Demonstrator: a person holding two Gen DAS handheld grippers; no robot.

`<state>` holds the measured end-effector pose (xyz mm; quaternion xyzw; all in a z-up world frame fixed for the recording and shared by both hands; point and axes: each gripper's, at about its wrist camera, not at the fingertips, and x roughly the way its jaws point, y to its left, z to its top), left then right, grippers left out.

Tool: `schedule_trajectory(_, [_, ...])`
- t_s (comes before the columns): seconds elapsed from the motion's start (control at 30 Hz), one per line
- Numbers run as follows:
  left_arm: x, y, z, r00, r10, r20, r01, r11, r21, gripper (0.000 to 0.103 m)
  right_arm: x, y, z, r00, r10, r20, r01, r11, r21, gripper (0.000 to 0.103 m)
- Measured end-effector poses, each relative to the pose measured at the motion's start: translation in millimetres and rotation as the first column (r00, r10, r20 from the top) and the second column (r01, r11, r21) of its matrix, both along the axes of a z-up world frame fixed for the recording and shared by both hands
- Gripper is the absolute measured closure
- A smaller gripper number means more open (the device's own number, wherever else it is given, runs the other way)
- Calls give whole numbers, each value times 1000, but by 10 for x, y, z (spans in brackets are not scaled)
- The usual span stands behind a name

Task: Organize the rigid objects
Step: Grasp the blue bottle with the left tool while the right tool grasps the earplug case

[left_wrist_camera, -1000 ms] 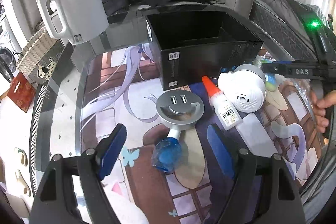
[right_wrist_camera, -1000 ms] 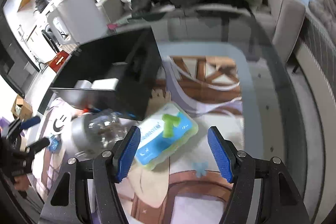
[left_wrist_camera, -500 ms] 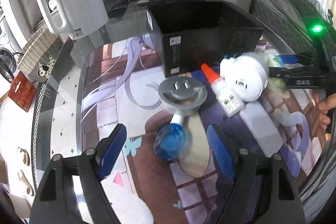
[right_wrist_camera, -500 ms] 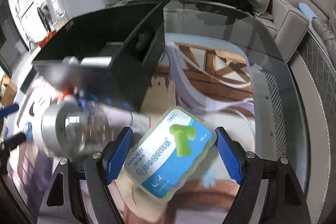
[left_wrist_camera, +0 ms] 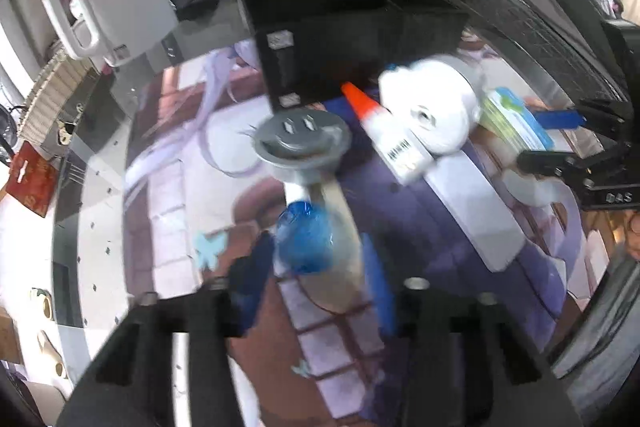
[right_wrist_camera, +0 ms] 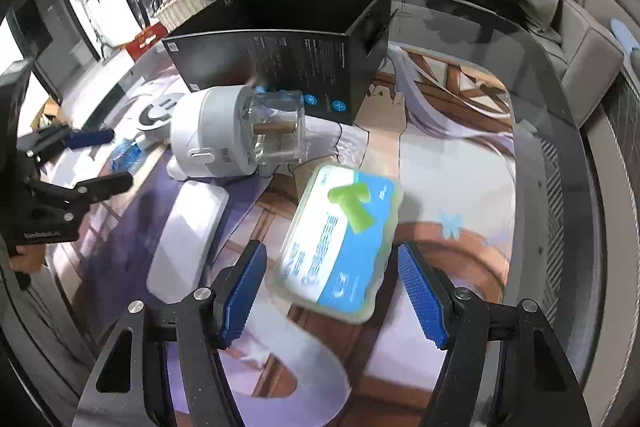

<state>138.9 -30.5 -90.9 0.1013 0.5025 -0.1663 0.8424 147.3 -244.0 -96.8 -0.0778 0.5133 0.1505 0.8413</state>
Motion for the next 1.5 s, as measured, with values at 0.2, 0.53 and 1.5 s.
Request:
schedule_trajectory(0.2, [-120,-116,-8,1000,-20,4,20,1000,11,75,-25,79,-78,998,47,51,-44,998,-48,41])
schedule_trajectory(0.53, [-45,-144,-22,1000,13,11,-13,999,33,54,73,32,-64,1000,-5,26,5,1000,-5,42])
schedule_trajectory(1.5, [-173,-88,396,993,-1,115,8,998,-62,74,-293,250,266,991,21,133,-24,999,23,46])
